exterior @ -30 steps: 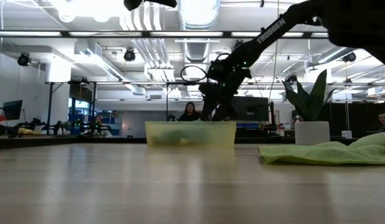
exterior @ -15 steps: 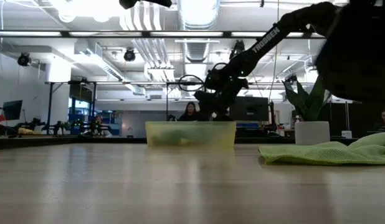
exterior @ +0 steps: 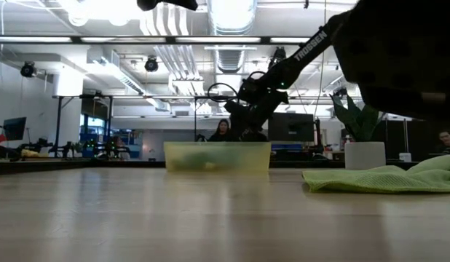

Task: Fold microfiber towels
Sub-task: Stack the blue microfiber cloth on the gray microfiber cloth in the bin

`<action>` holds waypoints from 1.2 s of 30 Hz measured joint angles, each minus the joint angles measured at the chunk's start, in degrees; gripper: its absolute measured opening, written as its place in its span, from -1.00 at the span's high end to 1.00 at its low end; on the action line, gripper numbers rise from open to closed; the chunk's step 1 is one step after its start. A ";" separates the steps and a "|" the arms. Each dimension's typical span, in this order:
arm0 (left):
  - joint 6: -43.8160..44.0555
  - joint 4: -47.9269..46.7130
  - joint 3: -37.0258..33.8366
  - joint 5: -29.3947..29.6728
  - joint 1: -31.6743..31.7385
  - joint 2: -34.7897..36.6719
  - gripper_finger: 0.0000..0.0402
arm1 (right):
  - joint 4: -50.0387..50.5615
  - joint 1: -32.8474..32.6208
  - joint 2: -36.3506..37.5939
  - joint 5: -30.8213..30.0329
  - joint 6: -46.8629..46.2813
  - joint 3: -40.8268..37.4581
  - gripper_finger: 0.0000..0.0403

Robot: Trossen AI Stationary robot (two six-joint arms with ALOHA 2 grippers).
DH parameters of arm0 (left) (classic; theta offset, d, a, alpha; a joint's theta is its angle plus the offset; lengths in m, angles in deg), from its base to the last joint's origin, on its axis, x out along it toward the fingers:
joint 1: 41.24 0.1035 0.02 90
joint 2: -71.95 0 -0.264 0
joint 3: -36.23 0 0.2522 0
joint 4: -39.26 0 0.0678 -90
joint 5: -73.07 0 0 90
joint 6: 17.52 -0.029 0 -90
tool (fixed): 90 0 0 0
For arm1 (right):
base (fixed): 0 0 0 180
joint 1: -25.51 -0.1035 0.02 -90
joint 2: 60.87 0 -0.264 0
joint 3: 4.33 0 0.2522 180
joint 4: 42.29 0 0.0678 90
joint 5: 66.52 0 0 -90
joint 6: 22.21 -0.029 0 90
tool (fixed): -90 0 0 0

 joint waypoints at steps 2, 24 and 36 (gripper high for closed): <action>0.00 -0.43 0.00 0.02 0.00 0.02 1.00 | 0.01 -0.28 0.00 1.15 -0.24 0.00 0.07; 0.41 -1.49 -0.03 -2.05 -0.04 0.60 1.00 | -1.29 -3.07 0.02 -9.77 0.86 -0.20 0.58; -2.62 -8.44 -0.07 -2.94 0.00 0.74 1.00 | -2.17 -2.75 0.04 -1.04 1.16 0.41 0.95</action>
